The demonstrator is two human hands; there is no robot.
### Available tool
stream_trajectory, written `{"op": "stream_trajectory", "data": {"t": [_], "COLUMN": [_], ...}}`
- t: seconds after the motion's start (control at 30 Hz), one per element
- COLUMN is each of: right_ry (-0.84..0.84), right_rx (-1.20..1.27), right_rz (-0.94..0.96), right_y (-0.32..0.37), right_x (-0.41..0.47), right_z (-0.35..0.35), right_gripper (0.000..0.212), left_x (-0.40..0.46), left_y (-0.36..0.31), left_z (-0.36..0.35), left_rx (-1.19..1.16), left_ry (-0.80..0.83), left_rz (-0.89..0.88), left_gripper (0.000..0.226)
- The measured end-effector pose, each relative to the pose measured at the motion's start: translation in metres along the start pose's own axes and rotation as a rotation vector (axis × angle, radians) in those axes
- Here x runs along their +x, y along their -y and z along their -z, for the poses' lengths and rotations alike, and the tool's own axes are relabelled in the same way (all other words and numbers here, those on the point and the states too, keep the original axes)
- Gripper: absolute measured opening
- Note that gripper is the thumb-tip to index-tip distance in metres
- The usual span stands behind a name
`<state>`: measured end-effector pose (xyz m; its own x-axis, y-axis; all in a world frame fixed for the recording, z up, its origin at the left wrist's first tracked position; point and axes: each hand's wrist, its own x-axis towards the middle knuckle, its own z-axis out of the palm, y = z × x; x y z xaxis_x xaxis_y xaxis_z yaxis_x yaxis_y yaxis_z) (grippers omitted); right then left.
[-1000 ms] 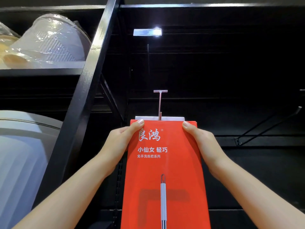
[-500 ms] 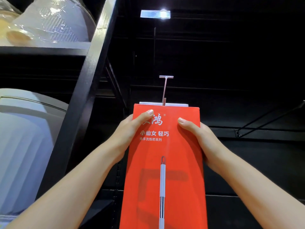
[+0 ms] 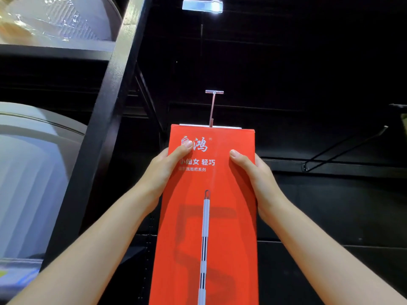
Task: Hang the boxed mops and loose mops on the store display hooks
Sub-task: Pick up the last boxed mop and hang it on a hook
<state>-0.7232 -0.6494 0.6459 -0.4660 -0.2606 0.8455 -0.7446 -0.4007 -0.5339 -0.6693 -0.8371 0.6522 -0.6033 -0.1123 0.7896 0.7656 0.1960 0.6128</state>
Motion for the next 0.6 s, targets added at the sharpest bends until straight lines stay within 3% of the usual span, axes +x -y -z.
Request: {"op": "stream_trajectory", "data": {"t": [0.13, 0.3, 0.4, 0.6], "right_ry": [0.093, 0.138, 0.107, -0.004], "right_rx": [-0.12, -0.183, -0.216, -0.137], "right_rz": [0.013, -0.02, -0.082, -0.24], "right_y": [-0.022, -0.073, -0.103, -0.138], "right_x": [-0.04, -0.122, -0.166, -0.21], "right_z": [0.01, 0.014, 0.011, -0.002], "right_gripper": [0.054, 0.071, 0.081, 0.076], "left_x": [-0.045, -0.128, -0.17, -0.211], "left_y": [0.023, 0.076, 0.11, 0.144], "left_z": [0.002, 0.002, -0.001, -0.008], "left_rx": [0.062, 0.15, 0.163, 0.121], "left_ry": [0.015, -0.017, -0.041, -0.087], "left_rz": [-0.036, 0.007, 0.061, 0.172], "left_gripper": [0.044, 0.059, 0.057, 0.052]}}
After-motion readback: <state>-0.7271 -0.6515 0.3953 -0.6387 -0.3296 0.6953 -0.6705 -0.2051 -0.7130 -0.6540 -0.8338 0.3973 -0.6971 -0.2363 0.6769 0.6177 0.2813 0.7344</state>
